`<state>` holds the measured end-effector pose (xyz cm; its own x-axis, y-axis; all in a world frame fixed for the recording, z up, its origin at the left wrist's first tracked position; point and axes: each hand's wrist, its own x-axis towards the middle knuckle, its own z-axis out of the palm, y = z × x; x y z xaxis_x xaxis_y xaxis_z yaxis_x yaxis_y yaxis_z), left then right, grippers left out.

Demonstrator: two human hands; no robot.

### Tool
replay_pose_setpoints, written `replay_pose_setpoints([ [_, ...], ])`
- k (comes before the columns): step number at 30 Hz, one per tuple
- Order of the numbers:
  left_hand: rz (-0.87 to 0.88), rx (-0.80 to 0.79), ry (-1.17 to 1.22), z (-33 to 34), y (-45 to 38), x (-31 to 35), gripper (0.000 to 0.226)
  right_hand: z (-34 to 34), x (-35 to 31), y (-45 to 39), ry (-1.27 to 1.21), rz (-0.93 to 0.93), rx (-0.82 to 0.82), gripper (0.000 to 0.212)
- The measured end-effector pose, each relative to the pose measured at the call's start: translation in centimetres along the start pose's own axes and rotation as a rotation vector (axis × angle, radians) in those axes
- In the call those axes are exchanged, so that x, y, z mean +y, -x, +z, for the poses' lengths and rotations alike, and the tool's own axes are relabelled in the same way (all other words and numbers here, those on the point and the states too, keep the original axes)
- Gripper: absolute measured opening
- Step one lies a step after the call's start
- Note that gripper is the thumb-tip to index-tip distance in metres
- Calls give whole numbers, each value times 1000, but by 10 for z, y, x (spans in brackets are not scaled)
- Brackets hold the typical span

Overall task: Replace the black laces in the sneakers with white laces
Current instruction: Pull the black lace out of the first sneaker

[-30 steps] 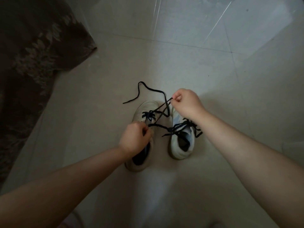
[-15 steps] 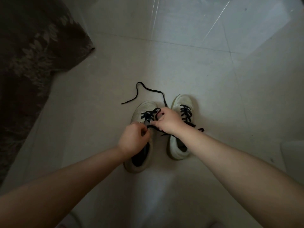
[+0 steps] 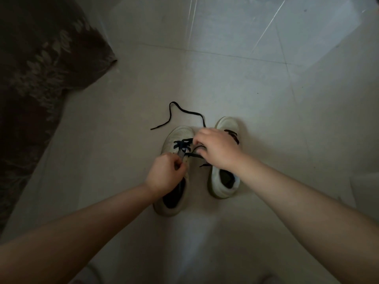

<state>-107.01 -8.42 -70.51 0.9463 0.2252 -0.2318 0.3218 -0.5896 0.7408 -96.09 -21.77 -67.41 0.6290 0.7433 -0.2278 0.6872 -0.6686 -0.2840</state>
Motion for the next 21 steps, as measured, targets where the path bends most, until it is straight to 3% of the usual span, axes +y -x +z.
replay_pose_setpoints([
  [2, 2, -5, 3, -2, 0, 1, 26, 10, -4, -5, -1, -4, -85, 22],
  [8, 9, -10, 3, -4, -1, -2, 34, 2, 6, -7, -13, 27, 33, 13],
  [12, 13, -18, 2, -3, -1, -4, 28, -27, 40, 3, -38, 330, 223, 12],
  [14, 26, -15, -5, -2, -1, -4, 26, -32, 47, 9, 9, 380, 238, 12],
  [21, 31, 13, -15, 0, -1, 0, 19, -4, -2, 0, -10, -50, -2, 34],
])
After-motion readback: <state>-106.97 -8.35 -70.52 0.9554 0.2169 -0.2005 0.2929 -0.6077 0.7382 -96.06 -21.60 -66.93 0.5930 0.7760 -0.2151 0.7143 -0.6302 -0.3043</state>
